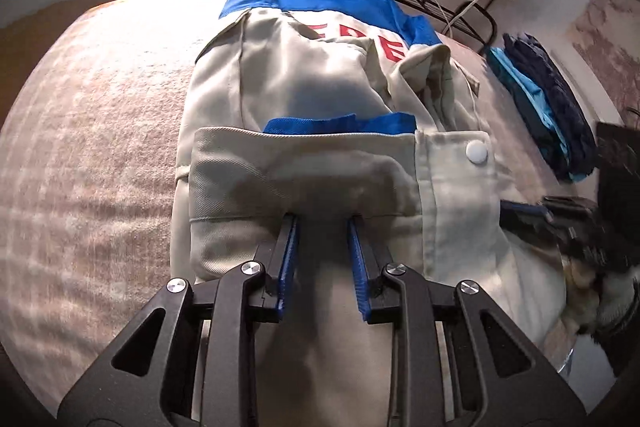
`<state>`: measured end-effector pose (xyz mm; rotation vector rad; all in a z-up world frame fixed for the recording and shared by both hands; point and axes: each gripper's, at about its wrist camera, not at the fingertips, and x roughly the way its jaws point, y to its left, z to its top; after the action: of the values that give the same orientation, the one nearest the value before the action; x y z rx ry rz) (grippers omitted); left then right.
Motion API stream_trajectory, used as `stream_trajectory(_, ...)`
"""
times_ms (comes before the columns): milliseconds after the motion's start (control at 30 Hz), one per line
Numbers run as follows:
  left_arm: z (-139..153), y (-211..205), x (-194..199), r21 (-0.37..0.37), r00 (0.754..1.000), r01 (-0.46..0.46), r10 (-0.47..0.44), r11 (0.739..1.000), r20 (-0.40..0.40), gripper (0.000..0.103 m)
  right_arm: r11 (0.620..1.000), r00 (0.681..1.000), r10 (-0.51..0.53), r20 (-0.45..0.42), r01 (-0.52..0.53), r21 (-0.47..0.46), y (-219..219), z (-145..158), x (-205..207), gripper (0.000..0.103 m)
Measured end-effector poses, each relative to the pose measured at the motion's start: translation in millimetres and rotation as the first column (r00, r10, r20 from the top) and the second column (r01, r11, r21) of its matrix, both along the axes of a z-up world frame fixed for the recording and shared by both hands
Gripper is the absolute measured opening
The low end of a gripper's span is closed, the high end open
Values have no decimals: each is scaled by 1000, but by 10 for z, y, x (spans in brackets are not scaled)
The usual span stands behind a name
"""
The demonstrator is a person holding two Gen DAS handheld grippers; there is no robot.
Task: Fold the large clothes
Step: 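Release the folded hem and lift both grippers away from the jacket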
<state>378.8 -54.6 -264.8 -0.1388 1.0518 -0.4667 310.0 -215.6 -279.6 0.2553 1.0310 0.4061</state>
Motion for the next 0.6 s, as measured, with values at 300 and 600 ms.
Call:
stream_trajectory(300,528,562,525,-144,999,-39,42,989,23,29,995,995,-30,97,21,93,-537,370,-85,35)
stream_trajectory(600,505,830,1953,-233,993,-113,114,966,-9,57,975,971,-212,114,202,94,-1329,541,668,47)
